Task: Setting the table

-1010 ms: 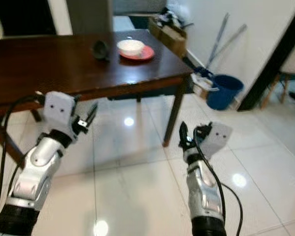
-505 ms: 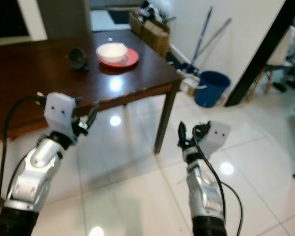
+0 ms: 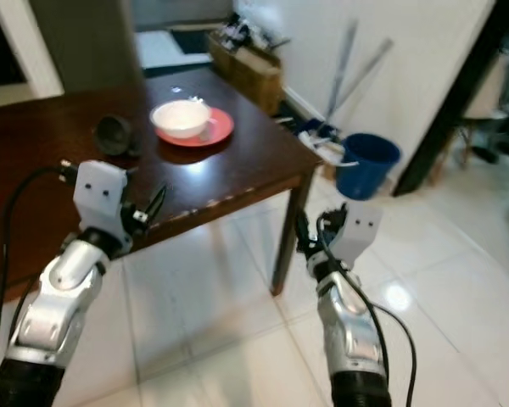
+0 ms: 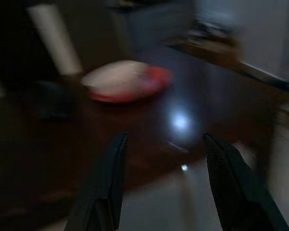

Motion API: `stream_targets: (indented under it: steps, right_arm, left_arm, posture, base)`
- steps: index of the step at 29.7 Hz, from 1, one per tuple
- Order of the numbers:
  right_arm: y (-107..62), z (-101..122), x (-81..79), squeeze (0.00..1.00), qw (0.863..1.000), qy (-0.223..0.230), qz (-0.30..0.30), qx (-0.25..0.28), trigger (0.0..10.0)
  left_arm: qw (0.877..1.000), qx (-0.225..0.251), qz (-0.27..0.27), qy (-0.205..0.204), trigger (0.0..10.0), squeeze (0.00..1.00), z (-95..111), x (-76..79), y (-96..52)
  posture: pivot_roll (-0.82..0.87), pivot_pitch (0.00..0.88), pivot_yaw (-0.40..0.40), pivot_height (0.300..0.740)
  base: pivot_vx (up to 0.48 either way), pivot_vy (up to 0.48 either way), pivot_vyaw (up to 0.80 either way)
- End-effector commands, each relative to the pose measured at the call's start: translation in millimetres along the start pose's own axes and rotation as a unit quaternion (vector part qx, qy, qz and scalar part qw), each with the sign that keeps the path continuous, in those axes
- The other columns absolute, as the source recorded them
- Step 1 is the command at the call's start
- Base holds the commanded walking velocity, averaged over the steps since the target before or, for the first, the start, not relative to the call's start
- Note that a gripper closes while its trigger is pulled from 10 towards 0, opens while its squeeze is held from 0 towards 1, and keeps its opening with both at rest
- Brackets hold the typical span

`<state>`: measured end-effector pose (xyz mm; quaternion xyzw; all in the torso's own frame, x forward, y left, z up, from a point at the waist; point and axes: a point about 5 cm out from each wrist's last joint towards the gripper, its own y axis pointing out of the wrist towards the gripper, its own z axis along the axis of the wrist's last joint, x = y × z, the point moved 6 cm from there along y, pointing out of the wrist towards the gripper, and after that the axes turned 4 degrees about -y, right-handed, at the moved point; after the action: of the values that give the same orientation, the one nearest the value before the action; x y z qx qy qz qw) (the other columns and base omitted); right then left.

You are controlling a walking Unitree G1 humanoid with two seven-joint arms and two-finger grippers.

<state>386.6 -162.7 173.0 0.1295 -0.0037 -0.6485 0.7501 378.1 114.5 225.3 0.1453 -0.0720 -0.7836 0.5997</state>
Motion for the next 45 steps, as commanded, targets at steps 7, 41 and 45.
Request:
stream_targets:
  steps: [7,41,45]
  right_arm:
    - [-1.1,-11,-26.6,0.00,0.999,0.010,0.041,-0.020,10.0]
    - [-14.4,-52,-29.7,0.00,0.965,-0.201,0.140,-0.098,10.0]
    - [-6.1,-47,-35.9,0.00,0.965,-0.206,0.139,-0.081,10.0]
  left_arm:
    - [1.000,-0.013,0.014,0.006,10.0,0.00,-7,-9.9,-5.2]
    - [0.966,-0.053,-0.252,-0.003,10.0,0.00,19,47.8,-41.7]
    - [0.964,-0.067,-0.257,0.027,10.0,0.00,18,42.6,-44.8]
  posture:
    - [0.01,0.028,0.050,0.740]
    - [0.05,0.052,0.060,0.740]
    - [0.08,0.060,0.064,0.740]
  base:
    - [0.480,0.000,0.80]
    - [0.182,0.000,0.02]
    - [0.000,0.000,0.00]
